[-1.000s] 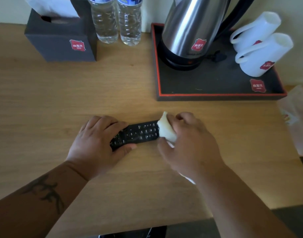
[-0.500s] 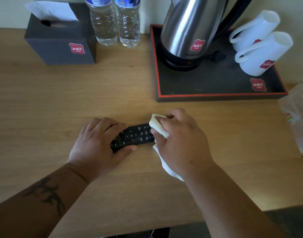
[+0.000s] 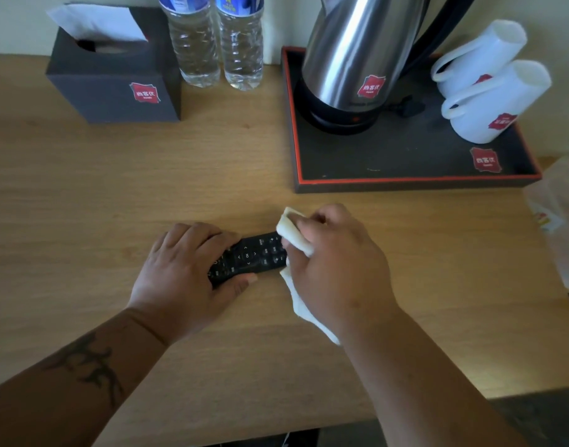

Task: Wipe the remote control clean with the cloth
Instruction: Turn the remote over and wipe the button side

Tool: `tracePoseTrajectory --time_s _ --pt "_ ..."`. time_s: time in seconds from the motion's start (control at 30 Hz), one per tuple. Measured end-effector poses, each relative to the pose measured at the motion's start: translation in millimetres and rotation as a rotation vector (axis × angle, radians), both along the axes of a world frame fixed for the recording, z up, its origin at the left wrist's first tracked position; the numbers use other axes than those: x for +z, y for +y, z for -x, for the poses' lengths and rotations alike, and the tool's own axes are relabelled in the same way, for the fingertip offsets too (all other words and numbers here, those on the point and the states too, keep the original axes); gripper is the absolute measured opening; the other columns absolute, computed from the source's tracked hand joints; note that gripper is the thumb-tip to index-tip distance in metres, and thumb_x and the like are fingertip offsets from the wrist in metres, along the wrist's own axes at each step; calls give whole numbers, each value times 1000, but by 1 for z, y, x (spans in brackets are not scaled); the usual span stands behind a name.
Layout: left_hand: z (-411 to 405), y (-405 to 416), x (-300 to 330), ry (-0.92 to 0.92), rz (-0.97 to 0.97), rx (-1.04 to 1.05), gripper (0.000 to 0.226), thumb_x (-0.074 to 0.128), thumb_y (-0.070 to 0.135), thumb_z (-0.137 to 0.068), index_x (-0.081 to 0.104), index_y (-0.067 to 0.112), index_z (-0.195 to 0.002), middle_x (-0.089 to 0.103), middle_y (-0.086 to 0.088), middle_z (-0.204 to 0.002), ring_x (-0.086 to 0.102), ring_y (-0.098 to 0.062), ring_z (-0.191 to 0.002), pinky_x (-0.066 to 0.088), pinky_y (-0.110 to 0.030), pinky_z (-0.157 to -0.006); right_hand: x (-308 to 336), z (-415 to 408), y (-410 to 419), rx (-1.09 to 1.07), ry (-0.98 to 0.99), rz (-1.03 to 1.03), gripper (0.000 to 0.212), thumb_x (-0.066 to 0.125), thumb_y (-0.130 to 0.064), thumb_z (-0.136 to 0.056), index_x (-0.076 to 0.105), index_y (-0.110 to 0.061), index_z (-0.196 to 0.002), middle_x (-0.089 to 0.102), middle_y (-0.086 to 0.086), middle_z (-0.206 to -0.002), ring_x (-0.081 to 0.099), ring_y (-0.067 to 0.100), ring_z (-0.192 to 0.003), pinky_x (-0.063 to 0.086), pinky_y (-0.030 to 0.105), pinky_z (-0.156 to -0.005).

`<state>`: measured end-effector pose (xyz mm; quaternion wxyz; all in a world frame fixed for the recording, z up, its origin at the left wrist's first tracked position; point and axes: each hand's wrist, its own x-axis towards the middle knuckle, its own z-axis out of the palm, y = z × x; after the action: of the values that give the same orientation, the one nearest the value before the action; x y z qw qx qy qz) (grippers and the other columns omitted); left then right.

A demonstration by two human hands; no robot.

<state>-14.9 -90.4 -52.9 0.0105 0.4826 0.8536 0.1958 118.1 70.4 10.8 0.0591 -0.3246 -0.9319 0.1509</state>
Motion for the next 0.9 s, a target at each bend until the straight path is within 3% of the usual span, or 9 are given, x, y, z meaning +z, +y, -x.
tracePoseTrajectory --time_s 0.1,0.23,0.33,0.43,0.53,0.63,0.8,0.9 --pt "0 1 1 0 9 -6 66 54 70 -81 66 18 -120 62 0 -109 54 -25 -103 44 -44 -93 -6 -6 -6 21 -77 0 23 68 -36 -82 68 -33 -105 52 -9 -97 44 11 -76 31 22 -53" --pt "0 0 2 -5 20 -4 68 51 72 -81 65 19 -122 62 1 -110 52 -23 -104 44 -44 -92 2 -37 -13 79 -170 39 41 69 -38 -82 64 -33 -122 53 -9 -99 50 8 -77 38 17 -54" --pt "1 0 3 -14 22 -7 68 50 73 -82 65 19 -122 62 1 -109 52 -22 -105 45 -44 -92 12 -44 -11 75 -198 115 29 53 -46 -90 64 -39 -116 51 -16 -102 51 3 -81 46 19 -62" --pt "1 0 1 -18 10 -8 69 51 72 -82 65 18 -122 62 0 -109 53 -24 -105 46 -46 -92 15 -34 4 22 -83 84 39 45 -51 -91 60 -39 -124 49 -16 -103 51 6 -87 43 22 -67" --pt "1 0 1 -21 11 -7 69 52 72 -82 65 18 -122 62 1 -110 53 -23 -105 45 -43 -93 4 -11 12 -54 12 -16 47 48 -49 -90 61 -25 -129 59 -8 -116 52 19 -98 41 28 -77" --pt "1 0 0 -30 13 -9 70 53 73 -80 65 18 -122 61 1 -111 53 -23 -105 42 -40 -94 -14 7 -9 -23 -13 -91 38 52 -41 -94 67 -17 -120 64 -3 -123 53 26 -101 44 40 -84" --pt "1 0 -1 -43 -8 -1 59 54 61 -83 64 16 -119 63 -2 -110 55 -25 -103 46 -43 -93 -16 19 -38 97 33 -75 37 47 -41 -98 69 -18 -116 64 -7 -129 50 23 -112 38 39 -92" --pt "1 1 -4 -80 -43 0 48 37 48 -93 64 13 -112 65 -3 -107 60 -29 -100 47 -47 -91 -17 23 -50 220 41 -63 41 43 -44 -98 68 -19 -119 62 -7 -131 48 23 -115 36 38 -94"
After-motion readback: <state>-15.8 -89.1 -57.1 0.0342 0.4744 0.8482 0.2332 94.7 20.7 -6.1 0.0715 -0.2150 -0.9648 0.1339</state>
